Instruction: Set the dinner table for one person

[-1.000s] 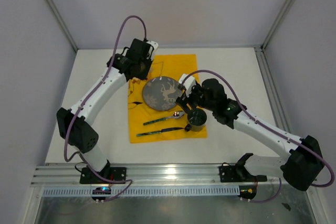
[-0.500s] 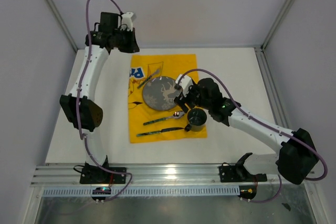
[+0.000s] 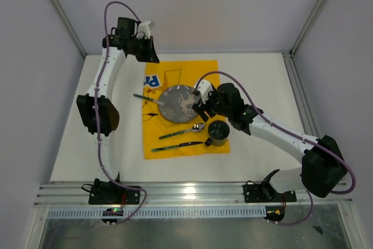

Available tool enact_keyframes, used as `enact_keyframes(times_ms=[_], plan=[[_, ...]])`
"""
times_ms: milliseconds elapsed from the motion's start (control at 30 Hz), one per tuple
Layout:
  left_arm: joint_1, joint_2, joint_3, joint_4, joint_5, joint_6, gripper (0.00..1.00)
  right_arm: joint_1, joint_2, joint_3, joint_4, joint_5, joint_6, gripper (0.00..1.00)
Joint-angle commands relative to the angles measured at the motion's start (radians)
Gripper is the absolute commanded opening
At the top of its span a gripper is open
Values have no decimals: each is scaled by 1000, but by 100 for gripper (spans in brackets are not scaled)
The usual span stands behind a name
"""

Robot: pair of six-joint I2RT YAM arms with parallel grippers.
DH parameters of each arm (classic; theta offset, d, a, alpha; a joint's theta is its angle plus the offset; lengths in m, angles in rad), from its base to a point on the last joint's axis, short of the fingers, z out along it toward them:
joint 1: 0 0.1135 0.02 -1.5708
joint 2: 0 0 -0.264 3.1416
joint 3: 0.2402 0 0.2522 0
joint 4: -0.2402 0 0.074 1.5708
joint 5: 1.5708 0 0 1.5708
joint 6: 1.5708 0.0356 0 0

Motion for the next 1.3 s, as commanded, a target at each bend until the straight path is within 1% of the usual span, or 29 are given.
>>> enact_keyframes(times_ms=[0,67,100,200,233,267,333,367,433,467,500,533,600,633,667,733,800,933,1033,1067,1100,1133,1167,1200,1233,1267], plan=[[-1,-47,7,-25,-74,13,0,-10,3,53,72,13,7,74],[-1,-102,-48,-37,-142,40,0,-12,-3,54,81,27,25,74],[-1,-124,-71,-42,-225,48,0,-12,-6,53,92,30,33,74],[-1,-197,-173,-57,-327,61,0,-12,-8,61,89,44,80,74],[-1,-214,-203,-56,-349,53,0,-12,-6,71,86,50,96,74],[-1,-246,-264,-54,-372,32,0,-12,2,80,63,64,118,74],[-1,-271,-319,-54,-435,-5,0,-12,11,122,31,76,146,74],[-1,-295,-376,-45,-447,-25,1,-12,15,139,-23,76,155,74],[-1,-323,-440,-13,-467,-82,26,-12,37,186,-60,71,163,74],[-2,-349,-497,27,-481,-102,39,-12,40,195,-74,76,162,74],[-1,-361,-523,47,-486,-141,57,-12,38,197,-74,85,171,74],[-1,-374,-558,62,-524,-159,62,-12,37,200,-72,97,183,74],[-1,-395,-577,91,-524,-215,69,-12,44,231,-120,134,198,74],[-1,-397,-582,101,-585,-228,69,-12,46,234,-137,143,215,74],[-1,-397,-577,99,-594,-254,69,-12,49,240,-155,192,235,74],[-1,-383,-551,85,-617,-327,69,-12,81,281,-228,191,249,74],[-1,-377,-559,93,-627,-395,69,-12,91,295,-252,193,255,74],[-2,-392,-618,150,-700,-568,70,-12,54,254,-211,182,258,74],[-5,-401,-655,165,-757,-648,70,-12,45,235,-203,188,258,74],[-5,-404,-663,162,-763,-721,71,-12,48,235,-206,185,258,74],[-5,-408,-680,167,-807,-749,71,-12,48,235,-206,183,260,74],[-10,-412,-684,145,-832,-792,71,-12,48,235,-207,174,261,74],[-13,-411,-685,125,-858,-880,70,-12,48,234,-209,171,263,74],[-24,-411,-675,107,-924,-921,70,-12,46,234,-209,173,264,74],[-30,-405,-665,26,-959,-974,70,-12,45,232,-203,171,264,74],[-34,-403,-655,-11,-978,-1081,70,-12,45,229,-201,173,264,74]])
